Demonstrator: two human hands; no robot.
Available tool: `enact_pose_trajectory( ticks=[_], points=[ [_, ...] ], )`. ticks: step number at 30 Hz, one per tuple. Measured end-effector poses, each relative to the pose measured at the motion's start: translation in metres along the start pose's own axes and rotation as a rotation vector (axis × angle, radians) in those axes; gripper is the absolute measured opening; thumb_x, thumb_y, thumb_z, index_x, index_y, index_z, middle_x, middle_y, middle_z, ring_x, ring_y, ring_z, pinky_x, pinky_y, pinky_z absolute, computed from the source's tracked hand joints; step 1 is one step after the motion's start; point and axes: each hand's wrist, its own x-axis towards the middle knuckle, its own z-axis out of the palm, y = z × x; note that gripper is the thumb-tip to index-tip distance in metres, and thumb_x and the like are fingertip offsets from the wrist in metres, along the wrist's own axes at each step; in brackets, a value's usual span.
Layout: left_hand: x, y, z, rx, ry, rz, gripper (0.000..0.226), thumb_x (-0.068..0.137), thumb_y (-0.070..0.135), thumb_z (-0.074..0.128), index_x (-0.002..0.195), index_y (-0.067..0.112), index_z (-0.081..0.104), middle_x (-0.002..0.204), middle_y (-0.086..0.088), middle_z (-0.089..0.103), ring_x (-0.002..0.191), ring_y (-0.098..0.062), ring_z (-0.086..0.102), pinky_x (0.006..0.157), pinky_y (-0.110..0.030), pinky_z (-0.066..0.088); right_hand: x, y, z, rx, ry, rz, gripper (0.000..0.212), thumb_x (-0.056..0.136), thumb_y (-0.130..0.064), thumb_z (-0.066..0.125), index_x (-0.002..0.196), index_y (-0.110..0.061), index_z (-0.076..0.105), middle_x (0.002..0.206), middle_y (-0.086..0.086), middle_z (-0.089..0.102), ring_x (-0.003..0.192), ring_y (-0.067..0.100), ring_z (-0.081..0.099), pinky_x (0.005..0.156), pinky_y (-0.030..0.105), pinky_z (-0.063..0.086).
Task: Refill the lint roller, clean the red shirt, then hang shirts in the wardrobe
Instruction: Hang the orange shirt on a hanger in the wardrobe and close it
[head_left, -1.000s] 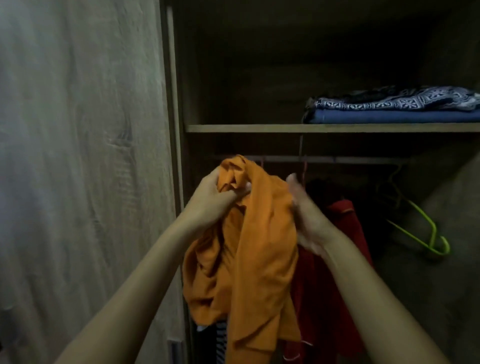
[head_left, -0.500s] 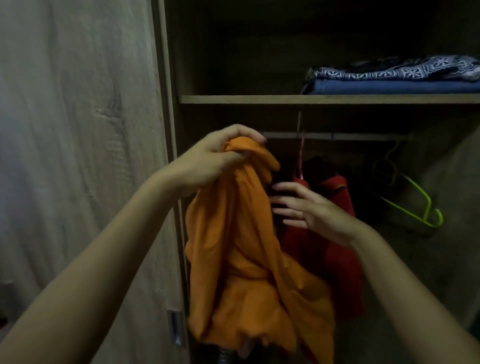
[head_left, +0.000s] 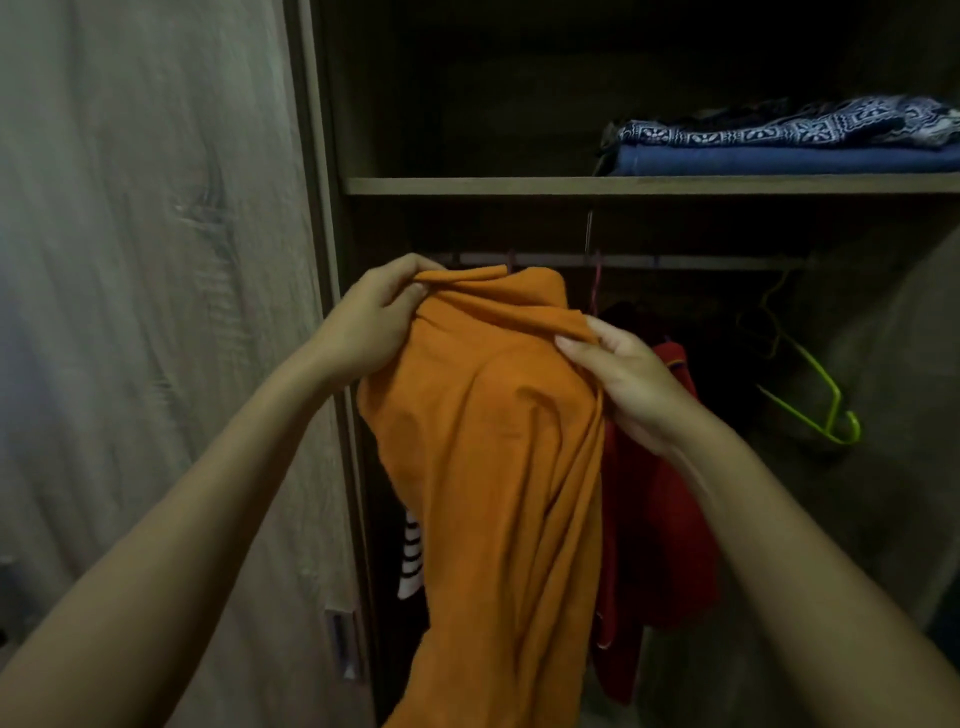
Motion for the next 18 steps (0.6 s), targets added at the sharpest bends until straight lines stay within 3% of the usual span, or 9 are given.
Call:
enact_pose_trajectory(
  ticks=[3,5,8,9,11,14,16,18],
  points=[
    [-0.001,0.001,-0.002,-0.003,0.028,-0.049,0.027,0.103,0.024,0.034,0.121,0.028,0.054,0.1,0.013,0.054,0.089,-0.002,0.055,0.072,-0.02,0.04,-0.002,0.002,0.003,-0.037,-0.014,0.005,0.02,0.095,-0.034,0.057,0.113,-0.035,0.066,0.113,-0.008,0.069,0.098,0.005,0.068,0.083,0.023,0.055],
    [-0.001,0.005,-0.004,-0.115,0.04,-0.108,0.031,0.102,0.023,0.036,0.129,0.034,0.049,0.106,0.011,0.053,0.088,-0.006,0.057,0.071,-0.021,0.044,-0.001,0.006,0.005,-0.181,0.118,-0.051,0.015,0.094,-0.036,0.058,0.106,-0.032,0.066,0.104,-0.007,0.07,0.091,0.005,0.069,0.079,0.025,0.055],
    [0.0,0.014,0.001,-0.394,0.018,-0.252,0.042,0.101,0.016,0.039,0.135,0.04,0.042,0.095,0.0,0.056,0.058,-0.006,0.054,0.051,-0.018,0.046,-0.004,0.014,0.014,-0.373,0.421,-0.206,0.01,0.089,-0.032,0.066,0.092,-0.023,0.064,0.083,-0.006,0.066,0.073,0.001,0.063,0.066,0.022,0.051],
    [0.001,0.016,0.006,-0.443,0.005,-0.285,0.042,0.101,0.014,0.037,0.135,0.039,0.043,0.085,-0.001,0.055,0.052,-0.006,0.05,0.046,-0.019,0.042,-0.008,0.016,0.019,-0.358,0.43,-0.258,0.012,0.088,-0.035,0.067,0.087,-0.023,0.063,0.077,-0.006,0.064,0.069,0.001,0.06,0.062,0.022,0.049],
    [0.006,0.019,0.018,-0.556,-0.01,-0.339,0.04,0.102,0.011,0.032,0.131,0.031,0.05,0.071,-0.002,0.049,0.047,-0.009,0.044,0.043,-0.021,0.036,-0.023,0.021,0.034,-0.283,0.255,-0.287,0.024,0.083,-0.049,0.064,0.085,-0.025,0.063,0.072,-0.004,0.063,0.068,0.006,0.06,0.061,0.025,0.049],
    [0.012,0.023,0.032,-0.685,0.034,-0.405,0.039,0.102,0.007,0.027,0.122,0.018,0.058,0.065,0.0,0.044,0.044,-0.007,0.041,0.041,-0.017,0.036,-0.044,0.03,0.054,-0.277,-0.083,-0.141,0.043,0.076,-0.057,0.069,0.109,-0.032,0.06,0.087,-0.013,0.067,0.077,0.001,0.064,0.069,0.022,0.054],
    [0.013,0.024,0.036,-0.674,0.078,-0.404,0.038,0.101,0.006,0.029,0.117,0.018,0.06,0.068,0.0,0.048,0.048,-0.005,0.046,0.047,-0.017,0.042,-0.043,0.041,0.058,-0.366,-0.087,-0.115,0.038,0.082,-0.047,0.069,0.116,-0.03,0.06,0.099,-0.007,0.072,0.084,0.007,0.07,0.076,0.03,0.058],
    [0.013,0.022,0.037,-0.695,0.068,-0.409,0.036,0.101,0.007,0.03,0.117,0.017,0.061,0.07,0.0,0.052,0.05,-0.004,0.05,0.051,-0.017,0.047,-0.035,0.045,0.056,-0.319,-0.005,-0.099,0.023,0.092,-0.033,0.061,0.11,-0.02,0.067,0.096,0.001,0.075,0.081,0.013,0.071,0.075,0.037,0.057]
  ],
)
